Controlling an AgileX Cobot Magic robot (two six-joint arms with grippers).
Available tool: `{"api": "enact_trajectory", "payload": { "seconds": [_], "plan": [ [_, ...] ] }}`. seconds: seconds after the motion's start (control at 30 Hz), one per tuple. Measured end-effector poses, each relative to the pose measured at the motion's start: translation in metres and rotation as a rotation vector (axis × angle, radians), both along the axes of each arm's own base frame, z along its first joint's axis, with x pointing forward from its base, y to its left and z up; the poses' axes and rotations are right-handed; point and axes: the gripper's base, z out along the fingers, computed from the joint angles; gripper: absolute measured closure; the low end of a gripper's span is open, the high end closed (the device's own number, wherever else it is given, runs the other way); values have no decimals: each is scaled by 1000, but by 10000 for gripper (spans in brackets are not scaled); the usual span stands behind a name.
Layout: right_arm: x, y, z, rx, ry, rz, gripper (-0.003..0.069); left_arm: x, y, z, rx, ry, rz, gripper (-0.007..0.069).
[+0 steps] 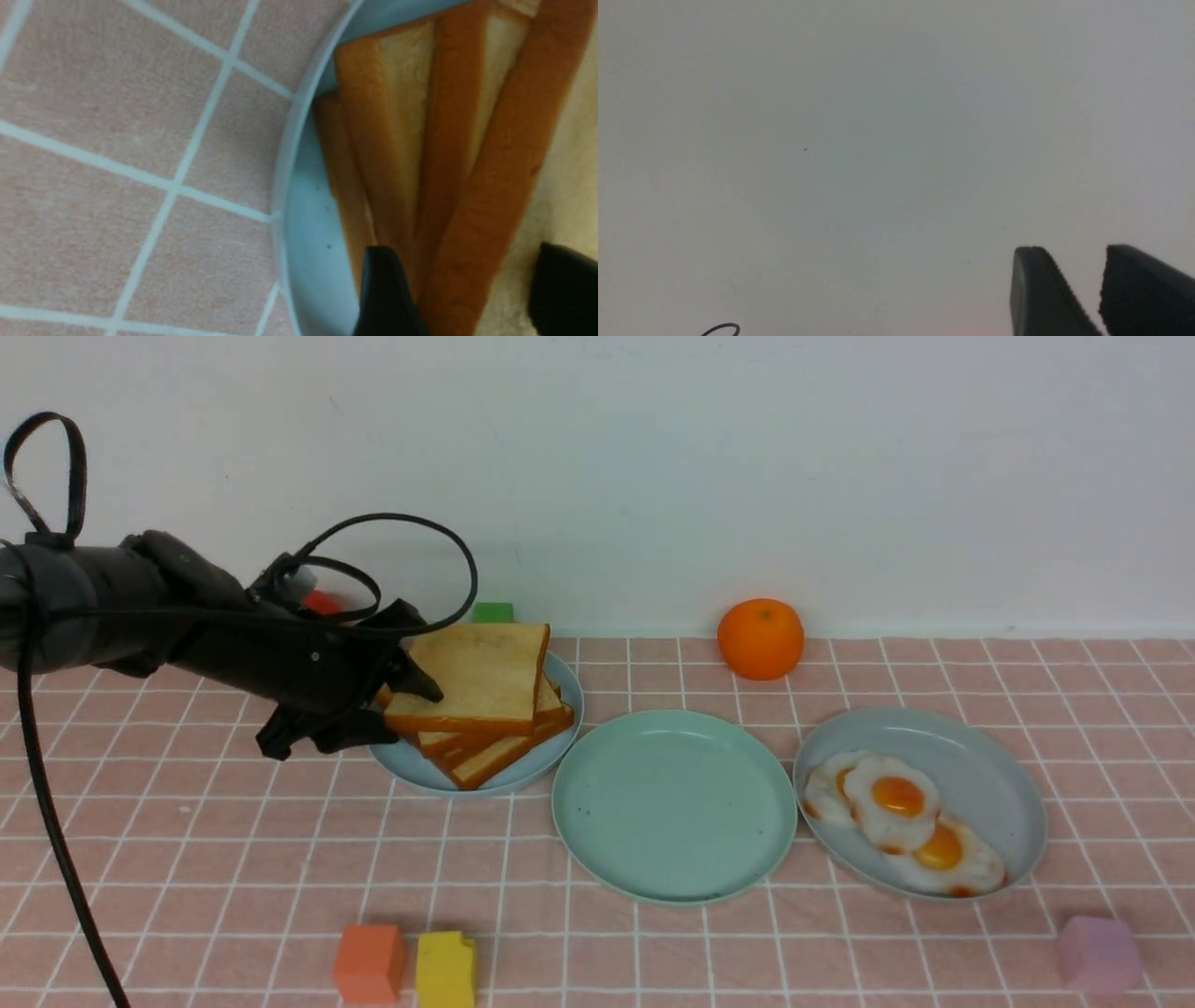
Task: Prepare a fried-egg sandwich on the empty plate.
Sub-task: Use the left arm to grab a slice of bread
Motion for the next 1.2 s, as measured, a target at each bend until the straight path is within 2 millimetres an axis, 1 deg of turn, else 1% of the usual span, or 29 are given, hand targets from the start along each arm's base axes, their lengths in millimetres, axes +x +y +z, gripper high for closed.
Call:
{"api": "enact_trajectory", "payload": {
  "seconds": [0.13, 0.2, 0.23, 0.27, 0.3, 0.37, 0.53, 0.83, 0.93, 1.03, 1.13, 1.17, 1.2],
  "plan": [
    [0, 0, 0, 0, 0, 0, 419, 1, 0, 1, 6, -5, -4, 304],
    [0, 0, 0, 0, 0, 0, 419, 1, 0, 1, 7, -7, -7, 375],
    [0, 0, 0, 0, 0, 0, 419, 1, 0, 1, 7, -8, -7, 382],
    [0, 0, 0, 0, 0, 0, 419, 1, 0, 2, 5, -6, -10, 427],
    [0, 0, 0, 0, 0, 0, 419, 1, 0, 2, 5, -7, -11, 457],
    [0, 0, 0, 0, 0, 0, 419, 1, 0, 3, 7, -7, -13, 493],
    [0, 0, 0, 0, 0, 0, 419, -1, 0, 9, 16, -19, -25, 496],
    [0, 0, 0, -1, 0, 0, 419, -9, 0, 39, 23, -73, -53, 496],
    [0, 0, 0, -1, 0, 0, 419, -11, 0, 46, 26, -86, -59, 498],
    [0, 0, 0, -1, 0, 0, 419, -11, 0, 43, 28, -81, -60, 498],
    [0, 0, 0, -1, 0, 0, 419, -8, 0, 33, 30, -60, -57, 499],
    [0, 0, 0, -1, 0, 0, 419, -6, 0, 22, 30, -35, -55, 498],
    [0, 0, 0, -1, 0, 0, 419, -6, 0, 20, 31, -32, -55, 498]
  ]
}}
